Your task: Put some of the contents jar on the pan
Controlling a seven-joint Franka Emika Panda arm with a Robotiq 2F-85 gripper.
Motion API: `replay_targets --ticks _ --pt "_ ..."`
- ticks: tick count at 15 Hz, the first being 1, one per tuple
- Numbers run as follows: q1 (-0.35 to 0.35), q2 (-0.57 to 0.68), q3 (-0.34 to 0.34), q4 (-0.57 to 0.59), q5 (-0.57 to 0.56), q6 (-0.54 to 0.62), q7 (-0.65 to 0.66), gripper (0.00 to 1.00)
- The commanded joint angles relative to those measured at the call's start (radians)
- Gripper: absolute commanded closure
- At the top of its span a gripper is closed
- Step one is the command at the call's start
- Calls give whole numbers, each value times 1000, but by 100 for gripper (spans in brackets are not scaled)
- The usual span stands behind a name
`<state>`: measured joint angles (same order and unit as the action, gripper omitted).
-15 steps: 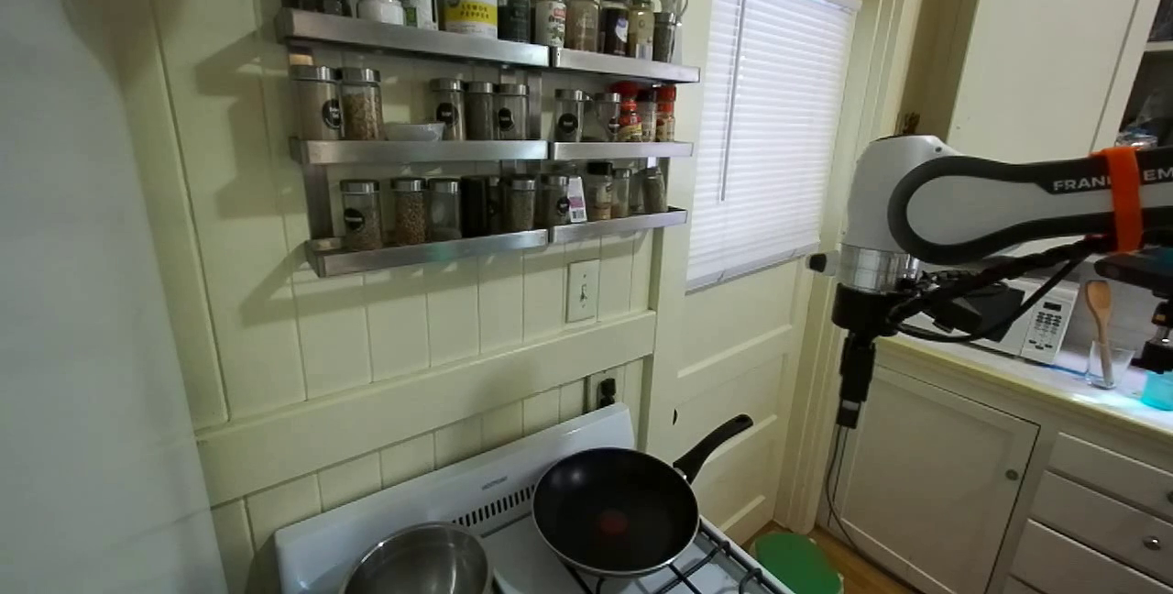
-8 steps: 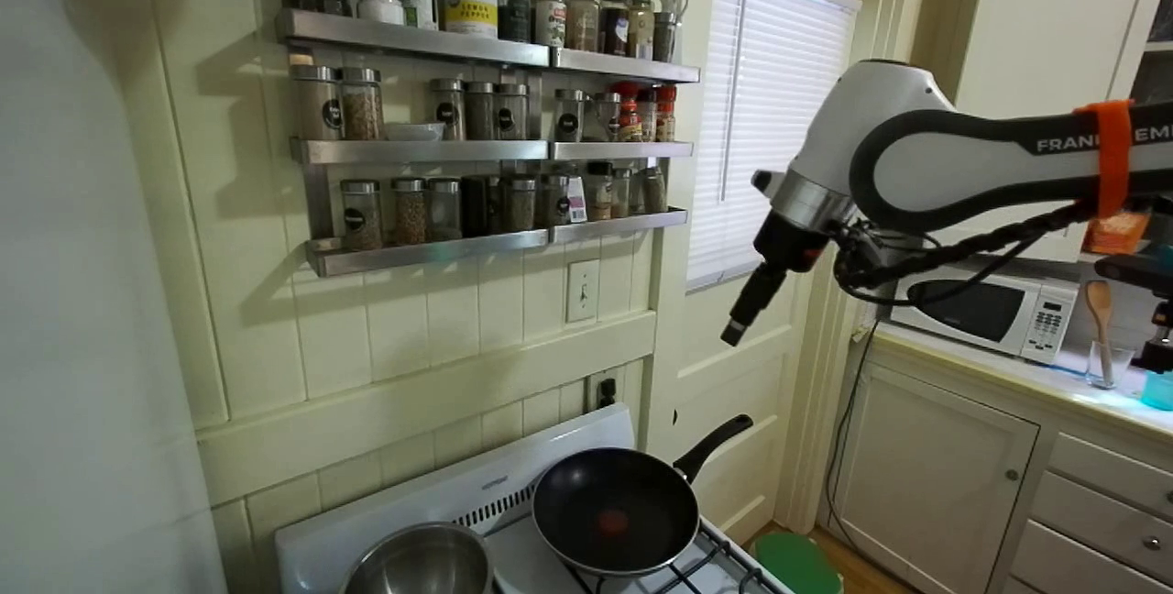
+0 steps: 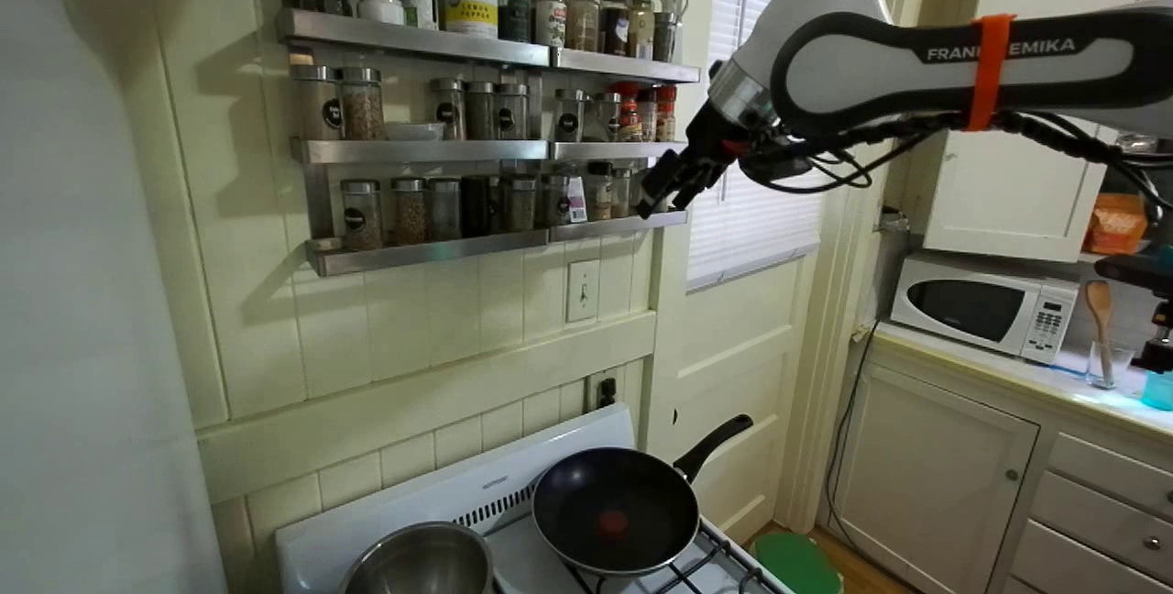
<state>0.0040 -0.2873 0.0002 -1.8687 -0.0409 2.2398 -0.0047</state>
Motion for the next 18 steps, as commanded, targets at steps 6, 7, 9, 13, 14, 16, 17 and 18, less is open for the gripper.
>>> replay_targets --ticks 6,7,9,13,14,16,17,18 --pt "-8 82 2 115 -3 -6 24 0" --pt "-14 90 10 138 -24 -13 55 0" --pt "-9 103 9 192 1 -6 72 0" --pt "-11 133 15 281 -7 53 122 0" --pt "-11 143 15 294 -8 89 125 0" --pt "-12 164 14 300 -15 178 122 0" --pt "-12 174 13 298 -17 215 114 0" --pt "-12 185 11 295 -18 252 106 0"
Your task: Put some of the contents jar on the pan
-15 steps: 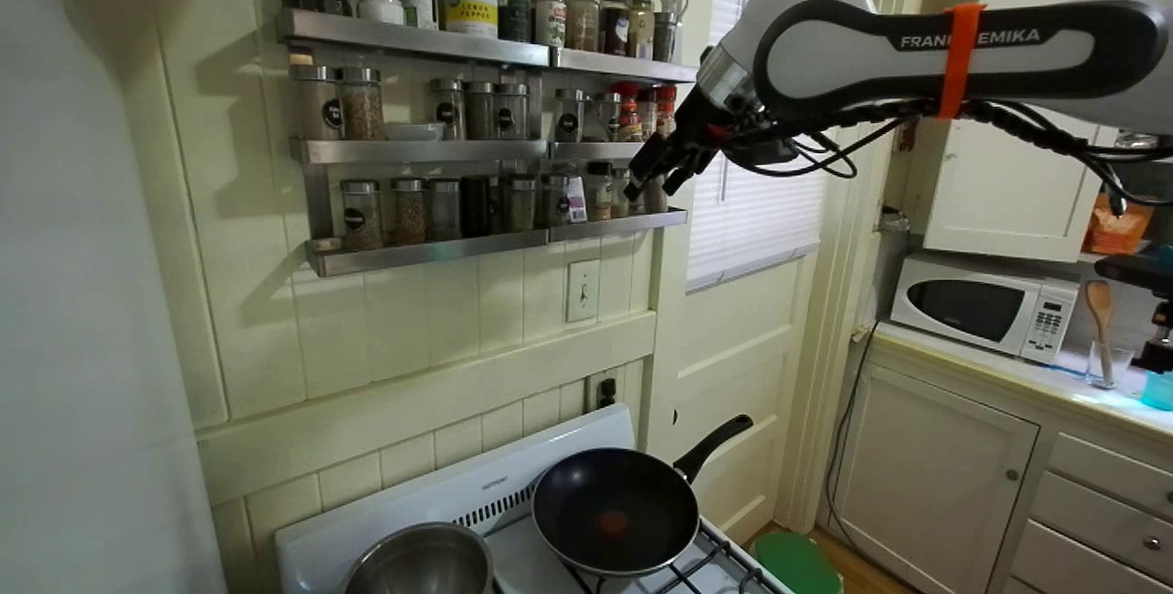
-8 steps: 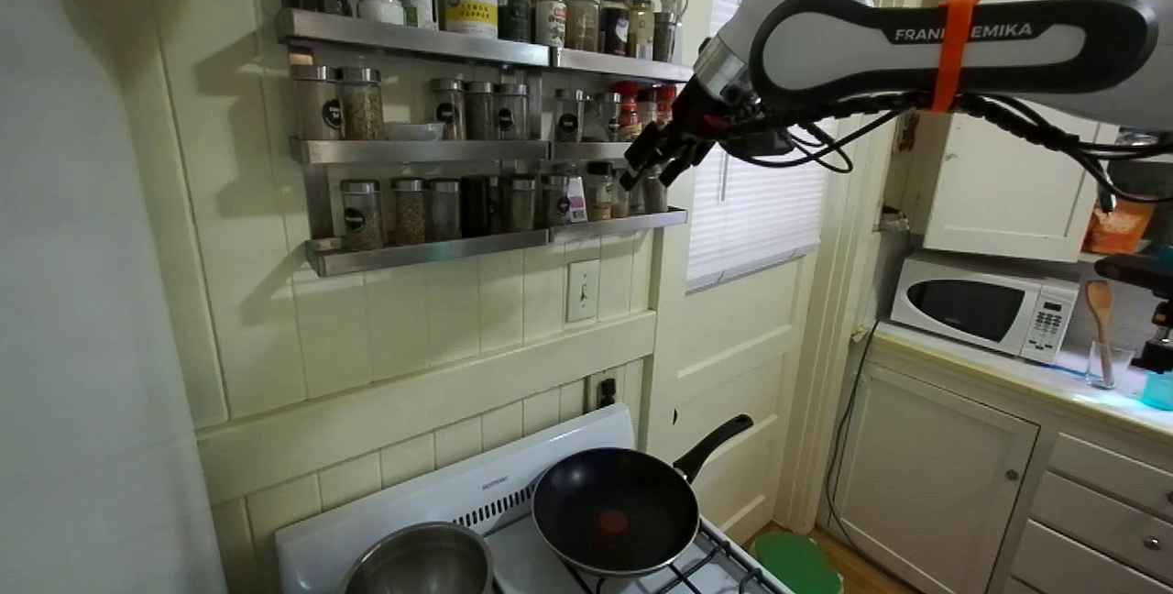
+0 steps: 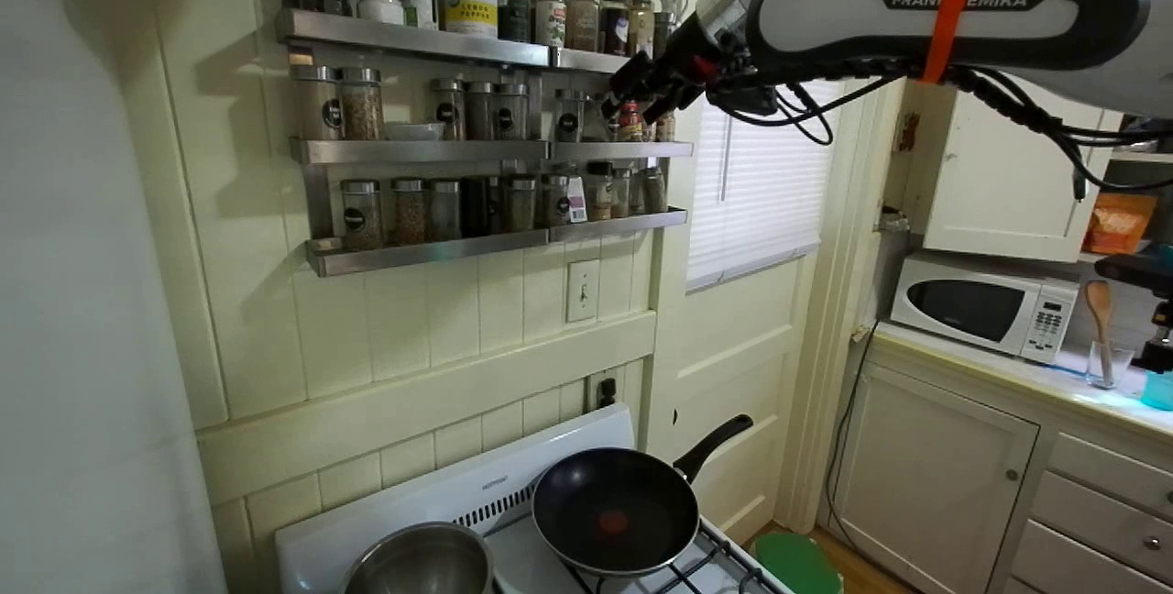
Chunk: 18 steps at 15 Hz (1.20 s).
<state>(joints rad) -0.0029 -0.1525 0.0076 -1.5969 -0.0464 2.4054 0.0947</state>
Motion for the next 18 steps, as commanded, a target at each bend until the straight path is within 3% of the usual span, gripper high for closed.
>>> replay_targets --ticks 1,7,10,11,12,13,16,18 --pt "-4 62 3 20 -12 124 1 0" --pt "-3 119 -6 16 0 260 -16 0" --pt "-5 132 -11 16 -3 289 -13 18" --pt "-6 134 -13 15 -2 295 -12 19" --pt "-6 136 -14 15 -3 298 -10 37" --pt "-6 137 -16 13 -4 301 -7 42" --pt "-7 140 -19 6 -10 312 -9 51" --pt "-9 143 -19 5 -11 320 -9 47"
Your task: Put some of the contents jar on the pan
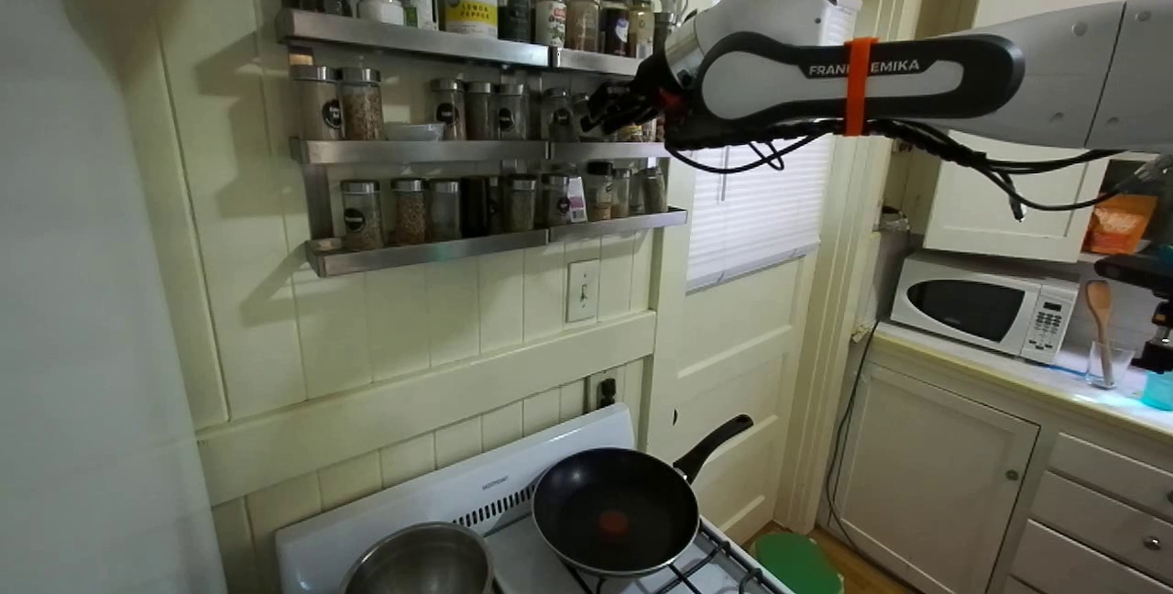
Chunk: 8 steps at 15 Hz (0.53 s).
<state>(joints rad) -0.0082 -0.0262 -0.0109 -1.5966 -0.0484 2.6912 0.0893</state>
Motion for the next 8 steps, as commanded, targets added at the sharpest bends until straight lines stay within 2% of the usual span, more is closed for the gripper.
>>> replay_targets --ticks 1,3,4,5,6,8 --pt "-4 20 -1 4 -11 44 -3 43" --pt "-3 25 0 3 -3 60 -9 40" --pt "-3 28 0 1 1 68 -12 36" --pt "-3 32 0 0 3 77 -13 36" --pt "-2 36 1 -1 11 84 -16 31" --pt "-1 40 1 -3 18 95 -17 32"
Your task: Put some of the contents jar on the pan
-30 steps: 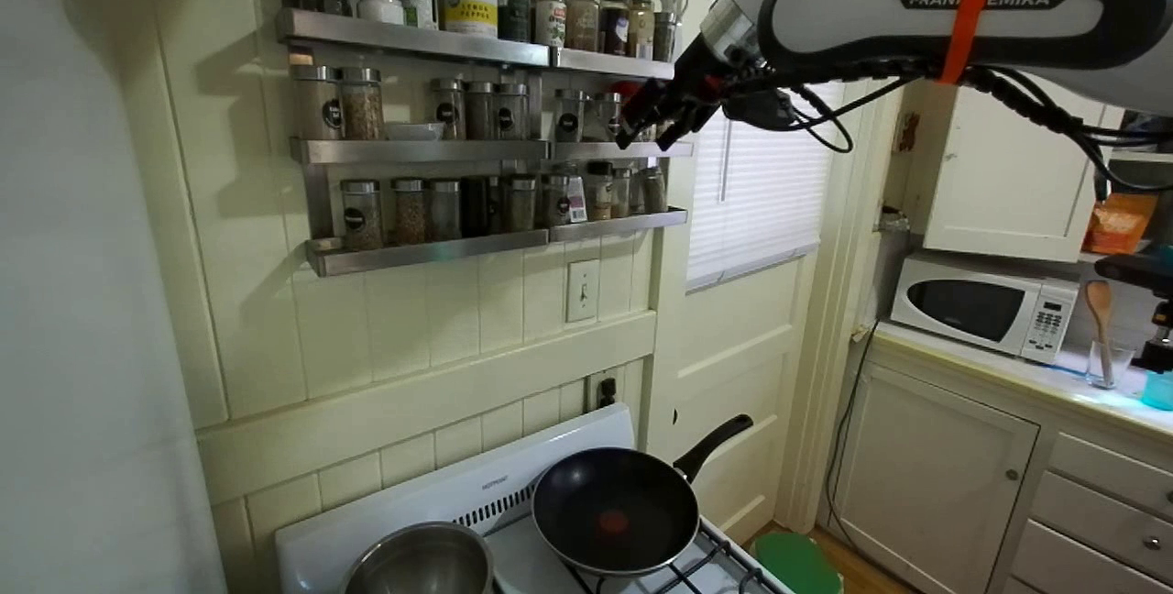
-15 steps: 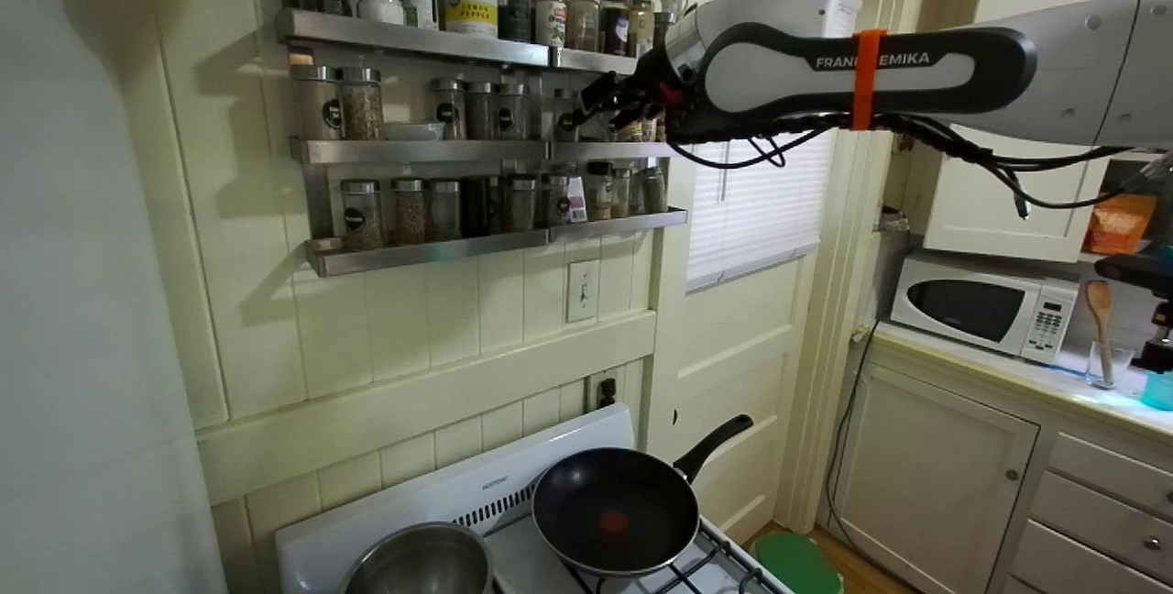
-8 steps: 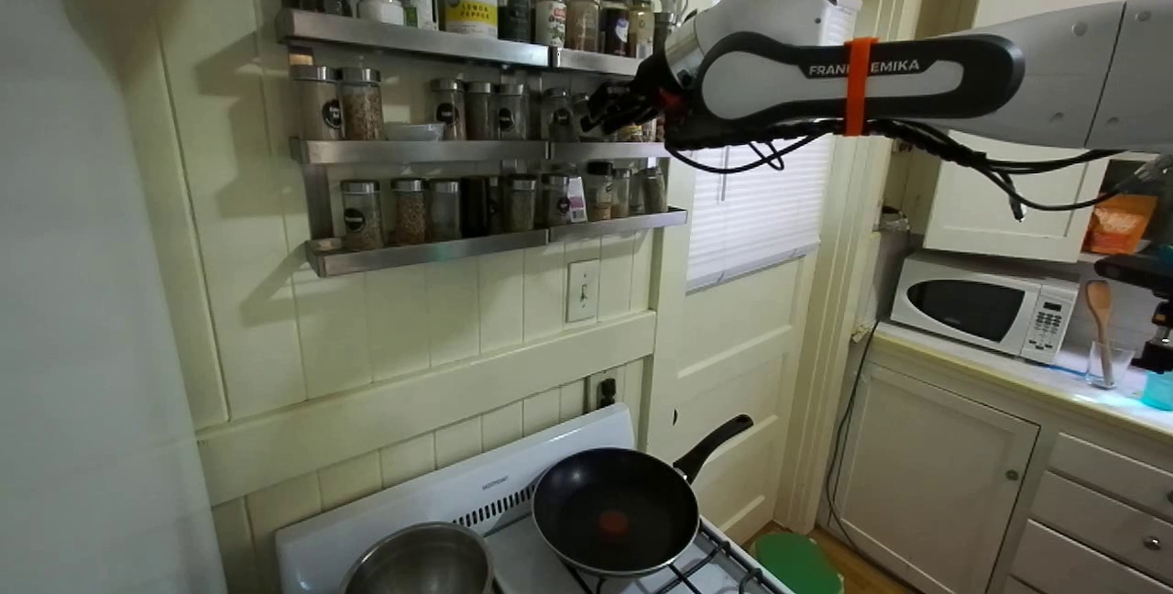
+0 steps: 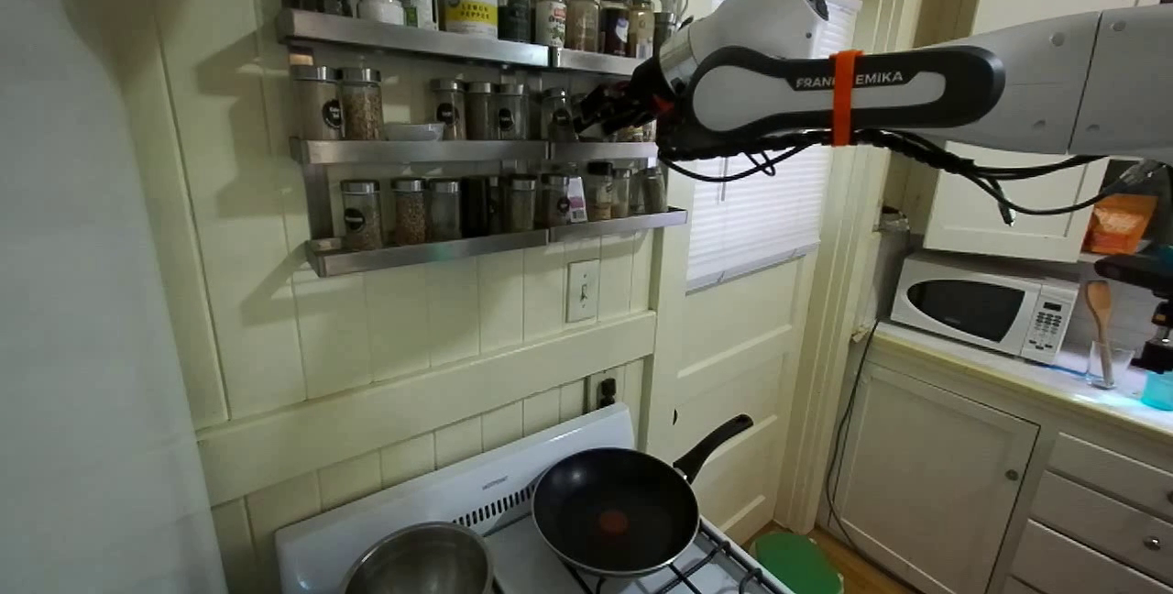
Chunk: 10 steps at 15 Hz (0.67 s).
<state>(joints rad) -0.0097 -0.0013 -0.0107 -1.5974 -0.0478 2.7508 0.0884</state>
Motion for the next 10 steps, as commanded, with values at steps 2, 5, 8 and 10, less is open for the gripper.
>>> replay_targets --ticks 2,5,8,10 --pt "0 18 0 -2 19 39 -15 34" --pt "0 21 1 -4 26 40 -20 36" --pt "0 24 0 -8 31 38 -18 39" --pt "-2 26 0 -9 34 39 -18 42"
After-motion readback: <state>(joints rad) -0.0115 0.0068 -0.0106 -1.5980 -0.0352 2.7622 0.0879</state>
